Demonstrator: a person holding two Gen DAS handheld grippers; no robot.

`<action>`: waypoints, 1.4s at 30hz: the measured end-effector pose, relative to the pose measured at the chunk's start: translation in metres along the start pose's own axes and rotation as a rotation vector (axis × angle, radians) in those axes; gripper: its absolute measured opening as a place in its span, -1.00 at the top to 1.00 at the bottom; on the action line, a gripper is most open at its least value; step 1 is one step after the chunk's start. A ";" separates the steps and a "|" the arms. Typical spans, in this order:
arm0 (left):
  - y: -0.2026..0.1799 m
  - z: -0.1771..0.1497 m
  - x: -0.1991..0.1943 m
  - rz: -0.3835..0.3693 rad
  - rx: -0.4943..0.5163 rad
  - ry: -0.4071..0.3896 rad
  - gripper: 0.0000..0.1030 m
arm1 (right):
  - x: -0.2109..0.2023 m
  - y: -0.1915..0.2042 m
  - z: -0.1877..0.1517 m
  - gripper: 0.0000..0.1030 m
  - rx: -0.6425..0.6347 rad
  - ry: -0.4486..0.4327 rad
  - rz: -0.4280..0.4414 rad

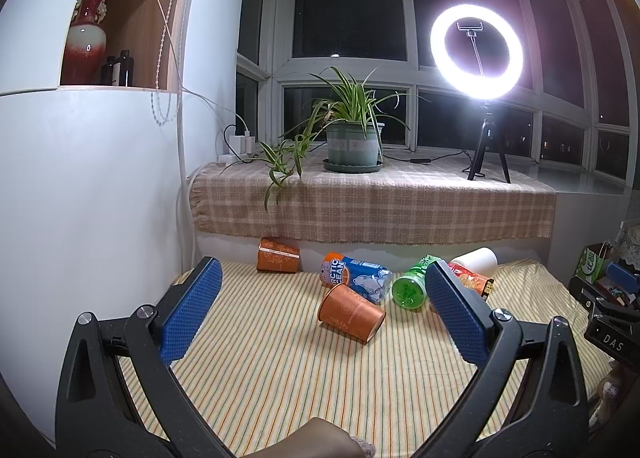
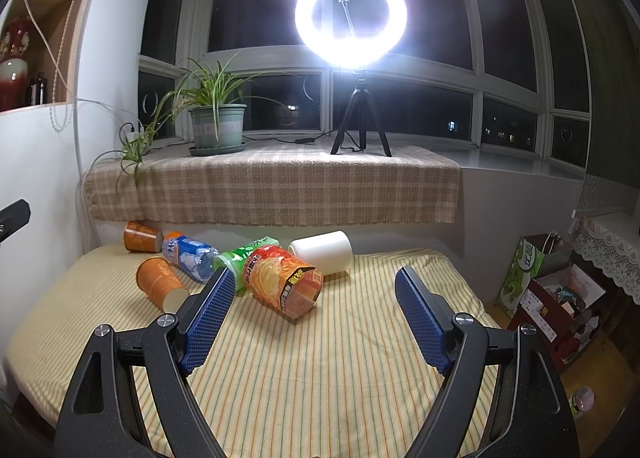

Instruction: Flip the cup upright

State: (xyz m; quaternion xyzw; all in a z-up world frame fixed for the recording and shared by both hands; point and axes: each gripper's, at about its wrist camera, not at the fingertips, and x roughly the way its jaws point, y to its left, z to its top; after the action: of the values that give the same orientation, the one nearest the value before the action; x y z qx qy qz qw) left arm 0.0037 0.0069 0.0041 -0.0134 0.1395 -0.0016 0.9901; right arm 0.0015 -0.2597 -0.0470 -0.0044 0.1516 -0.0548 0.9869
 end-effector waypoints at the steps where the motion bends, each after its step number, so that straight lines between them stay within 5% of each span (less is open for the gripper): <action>1: -0.001 -0.001 -0.001 0.001 0.001 -0.001 -1.00 | 0.000 0.000 0.000 -0.59 0.000 0.000 0.000; 32: 0.007 -0.011 0.020 0.009 0.000 0.027 -1.00 | 0.017 0.013 -0.002 -0.59 -0.037 0.035 0.026; 42: 0.032 -0.020 0.033 0.059 -0.006 0.073 -1.00 | 0.063 0.037 0.008 -0.59 -0.122 0.106 0.177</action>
State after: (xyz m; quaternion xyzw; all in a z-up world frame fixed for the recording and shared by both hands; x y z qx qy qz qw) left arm 0.0298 0.0386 -0.0247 -0.0120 0.1757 0.0274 0.9840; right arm 0.0677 -0.2302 -0.0591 -0.0482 0.2064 0.0418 0.9764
